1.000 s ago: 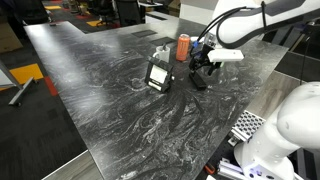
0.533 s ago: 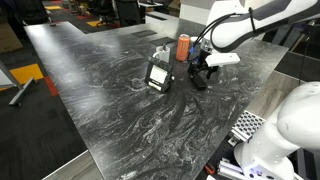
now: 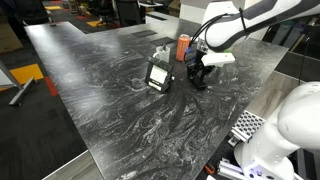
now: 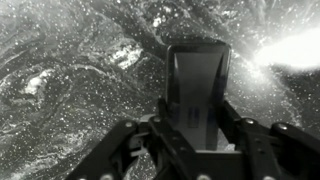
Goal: Turn the duster around, then use it to clean the table
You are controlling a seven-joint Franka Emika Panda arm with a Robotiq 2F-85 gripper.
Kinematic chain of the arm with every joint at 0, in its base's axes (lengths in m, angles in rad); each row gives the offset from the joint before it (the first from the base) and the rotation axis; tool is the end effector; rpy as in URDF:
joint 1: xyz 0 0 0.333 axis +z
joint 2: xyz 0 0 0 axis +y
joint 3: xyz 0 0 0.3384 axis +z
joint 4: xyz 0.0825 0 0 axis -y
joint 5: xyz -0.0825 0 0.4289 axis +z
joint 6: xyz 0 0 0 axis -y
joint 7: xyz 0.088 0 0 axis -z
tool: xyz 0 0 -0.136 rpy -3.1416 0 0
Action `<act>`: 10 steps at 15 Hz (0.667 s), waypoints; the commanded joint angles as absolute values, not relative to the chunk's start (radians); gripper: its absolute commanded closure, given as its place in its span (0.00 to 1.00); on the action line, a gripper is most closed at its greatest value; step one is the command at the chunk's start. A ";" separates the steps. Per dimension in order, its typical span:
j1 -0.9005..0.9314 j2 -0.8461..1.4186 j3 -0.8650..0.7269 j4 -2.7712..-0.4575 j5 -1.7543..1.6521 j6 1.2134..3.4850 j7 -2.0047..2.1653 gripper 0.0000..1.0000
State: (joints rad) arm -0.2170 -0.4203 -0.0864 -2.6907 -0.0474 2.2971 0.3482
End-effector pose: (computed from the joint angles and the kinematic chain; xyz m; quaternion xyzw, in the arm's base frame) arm 0.3918 -0.1214 0.3284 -0.9532 0.3020 -0.0129 0.0000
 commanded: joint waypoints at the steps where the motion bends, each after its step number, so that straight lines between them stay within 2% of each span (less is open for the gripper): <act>1: -0.221 -0.381 -0.097 -2.659 -0.025 2.317 0.325 0.73; 10: -0.242 -0.367 -0.089 -2.570 -0.068 2.314 0.354 0.73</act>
State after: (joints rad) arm -0.2251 -0.4164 -0.0902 -2.6207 -0.0573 2.3111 0.3649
